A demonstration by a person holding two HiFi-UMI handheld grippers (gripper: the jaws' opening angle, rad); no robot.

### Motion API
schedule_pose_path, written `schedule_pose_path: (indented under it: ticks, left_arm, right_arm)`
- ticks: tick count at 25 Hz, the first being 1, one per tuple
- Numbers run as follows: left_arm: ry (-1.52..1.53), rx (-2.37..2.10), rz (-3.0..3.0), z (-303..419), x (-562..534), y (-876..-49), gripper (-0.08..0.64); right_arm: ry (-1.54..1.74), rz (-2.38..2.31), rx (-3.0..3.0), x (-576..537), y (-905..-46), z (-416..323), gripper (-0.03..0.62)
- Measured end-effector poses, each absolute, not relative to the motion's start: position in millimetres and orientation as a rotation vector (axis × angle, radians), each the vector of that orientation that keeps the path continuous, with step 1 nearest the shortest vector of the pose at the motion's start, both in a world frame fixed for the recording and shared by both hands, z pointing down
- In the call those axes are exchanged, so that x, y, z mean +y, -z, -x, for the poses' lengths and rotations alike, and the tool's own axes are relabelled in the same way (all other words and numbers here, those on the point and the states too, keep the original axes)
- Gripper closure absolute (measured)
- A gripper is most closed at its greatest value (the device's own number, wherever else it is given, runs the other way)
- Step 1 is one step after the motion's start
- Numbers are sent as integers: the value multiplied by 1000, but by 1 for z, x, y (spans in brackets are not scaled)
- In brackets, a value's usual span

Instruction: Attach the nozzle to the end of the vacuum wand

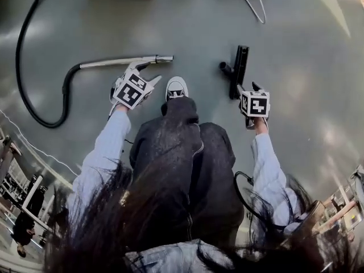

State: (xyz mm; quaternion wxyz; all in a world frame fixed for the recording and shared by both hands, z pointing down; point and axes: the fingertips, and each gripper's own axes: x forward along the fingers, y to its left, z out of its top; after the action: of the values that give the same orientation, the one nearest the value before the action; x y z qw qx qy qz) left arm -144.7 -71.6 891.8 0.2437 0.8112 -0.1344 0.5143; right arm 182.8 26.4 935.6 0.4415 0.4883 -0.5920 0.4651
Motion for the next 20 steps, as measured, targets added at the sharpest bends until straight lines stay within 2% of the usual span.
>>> schedule_pose_path:
  ticks: [7,14,20]
  left_arm:
    - [-1553,-410,-2308,155,-88,-977,344]
    - [-1656,-387,-2391,154,-79,-1001,344]
    - [-1760,-378,-2390,158,-84,-1014,344]
  right_arm:
    - [-1062,-1212,-1586,12,-1007,-176,345]
    - [-1076,-1331,-1711,0,-998,-178,344]
    - [-1010,-1212,-1680,0,-998,-176,341]
